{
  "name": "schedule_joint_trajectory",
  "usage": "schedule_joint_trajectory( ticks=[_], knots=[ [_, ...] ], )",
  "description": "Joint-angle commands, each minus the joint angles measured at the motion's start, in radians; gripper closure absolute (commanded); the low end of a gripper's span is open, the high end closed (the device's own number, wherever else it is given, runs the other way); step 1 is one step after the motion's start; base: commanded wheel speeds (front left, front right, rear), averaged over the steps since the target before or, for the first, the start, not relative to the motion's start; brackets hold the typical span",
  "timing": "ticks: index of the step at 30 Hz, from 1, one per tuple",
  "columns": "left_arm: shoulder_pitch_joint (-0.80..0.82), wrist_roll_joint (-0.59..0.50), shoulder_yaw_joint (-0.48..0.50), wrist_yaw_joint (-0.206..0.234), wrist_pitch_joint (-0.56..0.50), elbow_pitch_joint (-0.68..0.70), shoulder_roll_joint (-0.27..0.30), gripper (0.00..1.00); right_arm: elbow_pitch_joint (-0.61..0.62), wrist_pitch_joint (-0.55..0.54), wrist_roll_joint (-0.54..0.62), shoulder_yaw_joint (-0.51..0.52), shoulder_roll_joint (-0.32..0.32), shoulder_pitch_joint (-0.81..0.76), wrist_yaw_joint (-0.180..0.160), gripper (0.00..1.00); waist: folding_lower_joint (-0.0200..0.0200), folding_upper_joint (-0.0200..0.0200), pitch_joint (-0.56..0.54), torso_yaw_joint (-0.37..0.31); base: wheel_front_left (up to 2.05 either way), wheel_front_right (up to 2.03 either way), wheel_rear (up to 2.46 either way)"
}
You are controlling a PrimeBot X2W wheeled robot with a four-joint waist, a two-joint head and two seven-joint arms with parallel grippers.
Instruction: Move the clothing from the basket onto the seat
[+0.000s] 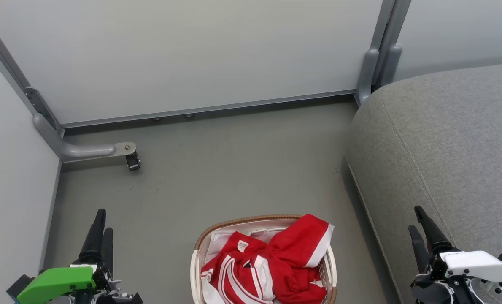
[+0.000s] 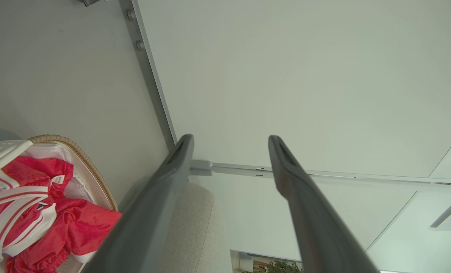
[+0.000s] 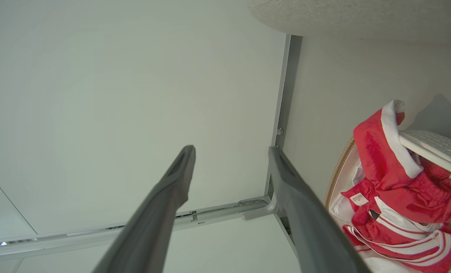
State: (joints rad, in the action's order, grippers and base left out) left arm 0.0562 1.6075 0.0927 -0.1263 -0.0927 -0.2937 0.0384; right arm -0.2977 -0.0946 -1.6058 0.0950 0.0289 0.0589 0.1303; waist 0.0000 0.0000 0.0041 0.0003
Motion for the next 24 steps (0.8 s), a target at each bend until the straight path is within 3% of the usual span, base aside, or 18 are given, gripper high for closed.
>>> schedule_joint_trajectory(
  ticks=[1, 14, 24],
  knots=[
    [0.009, -0.015, -0.008, -0.001, 0.012, 0.027, 0.003, 0.00, 0.019, 0.013, 0.012, -0.008, 0.008, 0.013, 0.000, 0.00, 0.0000, 0.0000, 0.000, 0.000, 0.00, 0.00, 0.00],
    [-0.009, -0.101, -0.041, -0.002, 0.071, 0.069, 0.005, 0.00, 0.023, 0.073, 0.081, -0.020, 0.011, 0.017, 0.000, 0.00, 0.0000, 0.0000, 0.005, 0.002, 0.00, 0.00, 0.00],
    [-0.017, -0.279, -0.054, -0.003, 0.113, 0.123, 0.007, 0.00, 0.053, 0.114, 0.243, -0.002, 0.013, 0.022, 0.000, 0.00, 0.0000, 0.0000, 0.011, 0.003, 0.00, 0.00, 0.00]
  ],
)
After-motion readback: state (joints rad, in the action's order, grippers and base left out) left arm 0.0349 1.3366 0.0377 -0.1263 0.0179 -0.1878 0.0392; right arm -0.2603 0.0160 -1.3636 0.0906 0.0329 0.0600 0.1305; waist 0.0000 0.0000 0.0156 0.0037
